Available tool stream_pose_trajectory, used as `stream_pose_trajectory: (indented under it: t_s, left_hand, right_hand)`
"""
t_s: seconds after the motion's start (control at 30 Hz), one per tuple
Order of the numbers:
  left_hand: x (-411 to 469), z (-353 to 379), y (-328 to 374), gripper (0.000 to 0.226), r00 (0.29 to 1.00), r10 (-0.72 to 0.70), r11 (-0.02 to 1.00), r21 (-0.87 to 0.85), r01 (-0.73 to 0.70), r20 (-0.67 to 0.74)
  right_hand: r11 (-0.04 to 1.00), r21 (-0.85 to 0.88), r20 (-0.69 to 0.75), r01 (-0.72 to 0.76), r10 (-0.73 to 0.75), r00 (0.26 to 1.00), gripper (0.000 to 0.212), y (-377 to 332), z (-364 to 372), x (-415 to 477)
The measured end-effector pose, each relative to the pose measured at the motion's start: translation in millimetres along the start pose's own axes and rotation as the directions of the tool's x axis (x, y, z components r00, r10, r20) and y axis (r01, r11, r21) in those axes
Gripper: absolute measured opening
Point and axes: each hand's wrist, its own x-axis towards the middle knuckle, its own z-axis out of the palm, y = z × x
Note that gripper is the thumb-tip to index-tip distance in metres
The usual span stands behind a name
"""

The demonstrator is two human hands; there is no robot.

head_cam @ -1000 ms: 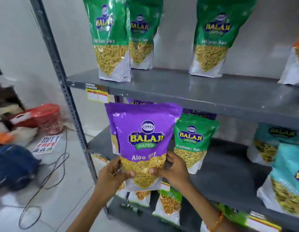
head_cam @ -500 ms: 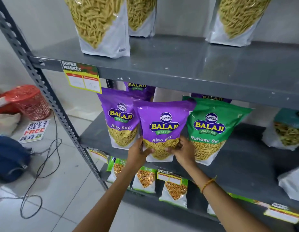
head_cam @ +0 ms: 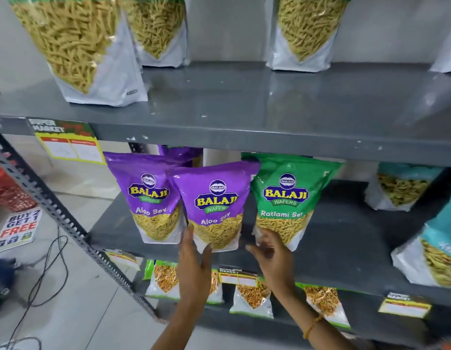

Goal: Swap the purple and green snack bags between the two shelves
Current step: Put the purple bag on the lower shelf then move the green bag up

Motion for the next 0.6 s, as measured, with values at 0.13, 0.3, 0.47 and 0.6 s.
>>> stream_pose_trajectory:
  t_s: [0.13, 0.3, 0.47, 0.6]
  left_hand:
    - [-14, 39, 14, 0.055, 0.960, 0.022, 1.000, 0.003, -0.024, 0.278]
    - [16, 98, 34, 0.058, 0.890, -0.083, 0.996, 0.005, 0.090, 0.448]
    - [41, 122, 32, 0.049, 0.861, -0.095, 0.994, 0.007, 0.106, 0.499]
    - [33, 123, 37, 0.042, 0.848, -0.118, 0.990, -0.006, 0.142, 0.516]
  right_hand:
    - [0.996, 0.010, -0.282, -0.084, 0.084, 0.956, 0.040, 32, -52, 15]
    - [0.949, 0.023, -0.092, -0.316, 0.317, 0.944, 0.086, 75, -83, 59]
    - [0.919, 0.058, 0.188, -0.389, 0.373, 0.909, 0.090, 73, -88, 76]
    - [0.915, 0.156, 0.230, -0.372, 0.333, 0.914, 0.058, 76, -93, 69]
